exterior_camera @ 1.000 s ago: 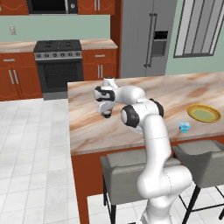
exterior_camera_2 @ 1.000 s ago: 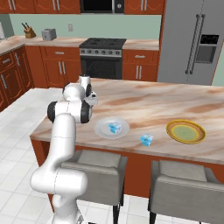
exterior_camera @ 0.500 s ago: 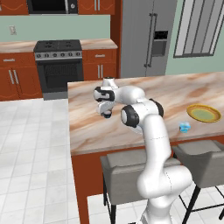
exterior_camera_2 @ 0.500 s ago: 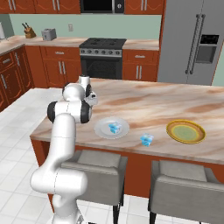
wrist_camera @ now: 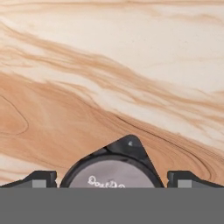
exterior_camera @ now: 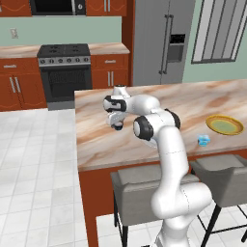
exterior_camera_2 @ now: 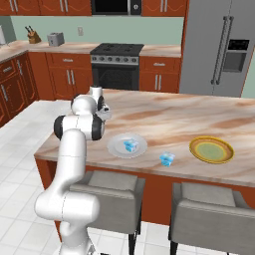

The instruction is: Place two yogurt containers on each plate.

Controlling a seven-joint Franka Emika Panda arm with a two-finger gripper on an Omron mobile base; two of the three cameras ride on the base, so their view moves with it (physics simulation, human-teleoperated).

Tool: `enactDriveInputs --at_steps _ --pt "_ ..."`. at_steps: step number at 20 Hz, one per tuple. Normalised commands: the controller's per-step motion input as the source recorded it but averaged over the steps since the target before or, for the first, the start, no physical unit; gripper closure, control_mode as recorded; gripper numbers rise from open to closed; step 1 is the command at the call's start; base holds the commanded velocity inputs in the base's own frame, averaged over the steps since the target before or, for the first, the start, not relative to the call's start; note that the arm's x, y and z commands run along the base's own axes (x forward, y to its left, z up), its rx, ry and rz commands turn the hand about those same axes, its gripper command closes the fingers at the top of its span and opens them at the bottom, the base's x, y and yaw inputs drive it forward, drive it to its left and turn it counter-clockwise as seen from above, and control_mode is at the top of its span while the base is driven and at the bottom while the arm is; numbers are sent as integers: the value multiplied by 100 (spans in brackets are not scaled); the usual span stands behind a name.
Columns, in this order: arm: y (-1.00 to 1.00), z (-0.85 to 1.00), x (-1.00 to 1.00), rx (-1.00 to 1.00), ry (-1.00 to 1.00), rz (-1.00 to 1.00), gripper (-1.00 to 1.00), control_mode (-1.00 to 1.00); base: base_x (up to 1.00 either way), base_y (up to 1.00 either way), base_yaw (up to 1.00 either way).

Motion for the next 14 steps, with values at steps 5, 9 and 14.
enactDriveInputs --at_steps 5,9,14 --pt "0 -9 0 0 0 0 -100 -100 0 0 0" --pt "0 -14 0 0 0 0 -100 -100 0 0 0" --pt "0 -16 0 0 0 0 100 -100 0 0 0"
